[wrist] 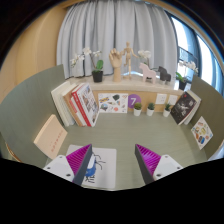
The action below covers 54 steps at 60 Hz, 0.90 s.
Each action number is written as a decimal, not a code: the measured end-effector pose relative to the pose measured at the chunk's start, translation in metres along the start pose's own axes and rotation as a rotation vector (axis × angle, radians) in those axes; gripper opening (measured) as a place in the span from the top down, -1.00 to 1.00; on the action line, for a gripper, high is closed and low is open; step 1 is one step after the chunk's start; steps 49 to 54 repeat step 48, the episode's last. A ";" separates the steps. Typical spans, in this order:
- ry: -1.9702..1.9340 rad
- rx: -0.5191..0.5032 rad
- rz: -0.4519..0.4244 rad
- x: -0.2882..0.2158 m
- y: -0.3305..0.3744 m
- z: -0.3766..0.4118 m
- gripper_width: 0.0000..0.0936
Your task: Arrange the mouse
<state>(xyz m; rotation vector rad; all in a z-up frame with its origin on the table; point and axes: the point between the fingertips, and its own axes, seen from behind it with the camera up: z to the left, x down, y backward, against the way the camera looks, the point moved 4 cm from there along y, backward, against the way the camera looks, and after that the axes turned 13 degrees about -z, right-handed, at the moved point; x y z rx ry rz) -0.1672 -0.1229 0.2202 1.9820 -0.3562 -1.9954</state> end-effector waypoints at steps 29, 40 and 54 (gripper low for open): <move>-0.026 0.038 -0.027 0.021 0.129 -0.157 -0.80; -0.018 0.032 -0.014 0.039 0.145 -0.181 -0.81; -0.022 0.045 -0.025 0.037 0.148 -0.193 -0.81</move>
